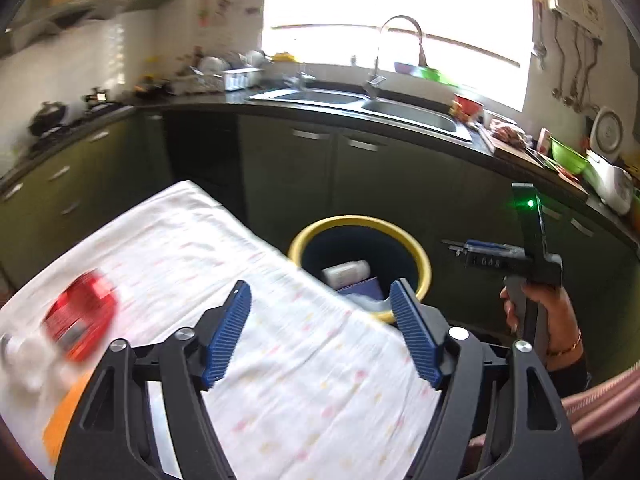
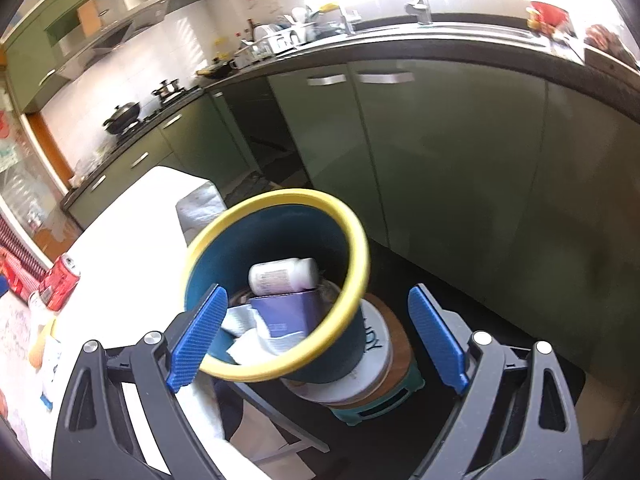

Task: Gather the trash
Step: 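Move the right gripper to the table and grasp the red Coca-Cola can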

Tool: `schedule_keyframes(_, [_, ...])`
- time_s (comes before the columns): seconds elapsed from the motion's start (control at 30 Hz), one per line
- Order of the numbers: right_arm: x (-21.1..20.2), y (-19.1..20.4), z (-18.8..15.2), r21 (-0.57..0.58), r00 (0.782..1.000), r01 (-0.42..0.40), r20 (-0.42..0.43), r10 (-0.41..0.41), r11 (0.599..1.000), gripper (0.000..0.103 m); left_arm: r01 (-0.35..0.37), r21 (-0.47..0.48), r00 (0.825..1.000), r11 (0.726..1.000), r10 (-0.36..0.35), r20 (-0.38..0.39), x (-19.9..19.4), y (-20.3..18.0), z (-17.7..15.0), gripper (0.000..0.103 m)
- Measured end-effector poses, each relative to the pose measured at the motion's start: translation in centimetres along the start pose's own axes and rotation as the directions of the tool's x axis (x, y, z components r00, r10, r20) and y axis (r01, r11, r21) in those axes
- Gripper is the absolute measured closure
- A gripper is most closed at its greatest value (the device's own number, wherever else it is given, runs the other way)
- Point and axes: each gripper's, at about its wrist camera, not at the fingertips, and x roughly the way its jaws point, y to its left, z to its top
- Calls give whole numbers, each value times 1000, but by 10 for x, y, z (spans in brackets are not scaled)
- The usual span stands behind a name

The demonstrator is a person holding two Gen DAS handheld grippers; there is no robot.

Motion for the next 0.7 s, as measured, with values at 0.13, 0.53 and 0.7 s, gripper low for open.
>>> schedule_keyframes(0.13, [-2,29,0,-61,999,-50,-12,49,997,16,-78,-69,997,995,79,9,-49,25,-40,24])
schedule_keyframes(0.53, [2,192,-24,-354,953,-299,-157,259,886,15,-242,-249,969,938,246,-13,-136,84,-138,20])
schedule_keyframes(0.7, [14,288,-27,-496,910,-415,-245,335,763,11,-245,-281,967,928,256,1,-145,92,-152,19])
